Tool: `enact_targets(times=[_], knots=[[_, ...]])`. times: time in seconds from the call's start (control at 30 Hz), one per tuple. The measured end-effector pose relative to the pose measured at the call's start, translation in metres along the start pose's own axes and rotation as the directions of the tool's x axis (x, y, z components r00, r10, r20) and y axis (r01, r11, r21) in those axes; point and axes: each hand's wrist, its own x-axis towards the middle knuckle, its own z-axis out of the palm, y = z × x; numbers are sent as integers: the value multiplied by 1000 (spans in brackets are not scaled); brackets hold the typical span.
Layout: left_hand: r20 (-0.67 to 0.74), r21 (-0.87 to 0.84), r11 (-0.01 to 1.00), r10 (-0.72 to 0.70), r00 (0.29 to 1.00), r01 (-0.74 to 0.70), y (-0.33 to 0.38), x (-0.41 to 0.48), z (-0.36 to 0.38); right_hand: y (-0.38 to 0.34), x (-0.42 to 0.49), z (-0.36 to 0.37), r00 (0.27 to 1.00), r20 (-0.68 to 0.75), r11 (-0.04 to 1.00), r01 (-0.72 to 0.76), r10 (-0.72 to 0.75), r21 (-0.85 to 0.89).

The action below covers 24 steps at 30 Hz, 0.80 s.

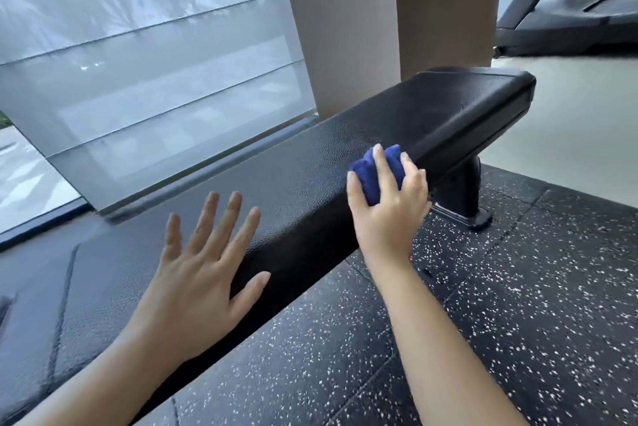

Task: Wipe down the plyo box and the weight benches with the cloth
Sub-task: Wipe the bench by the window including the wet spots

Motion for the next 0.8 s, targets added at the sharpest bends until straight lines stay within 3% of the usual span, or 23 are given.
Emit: enact_targets(times=[0.13,0.27,0.4,0.53,0.8], knots=[[16,-11,1000,18,1000,-18,1,2,0,18,14,4,999,-22,998,-41,42,47],[23,-23,1000,-4,1000,4,-1,1,0,-29,-35,-2,998,12,994,-56,55,92],[22,-42,999,-20,1000,21,-2,1,-2,-62,-73,-12,996,91,996,12,-20,90],[16,-35,999,-31,999,31,-1,-1,0,-39,-56,-8,990,88,993,104,-109,55],[1,-49,997,-55,999,55,0,2,2,8,-1,8,999,-33,998,12,-10,63]])
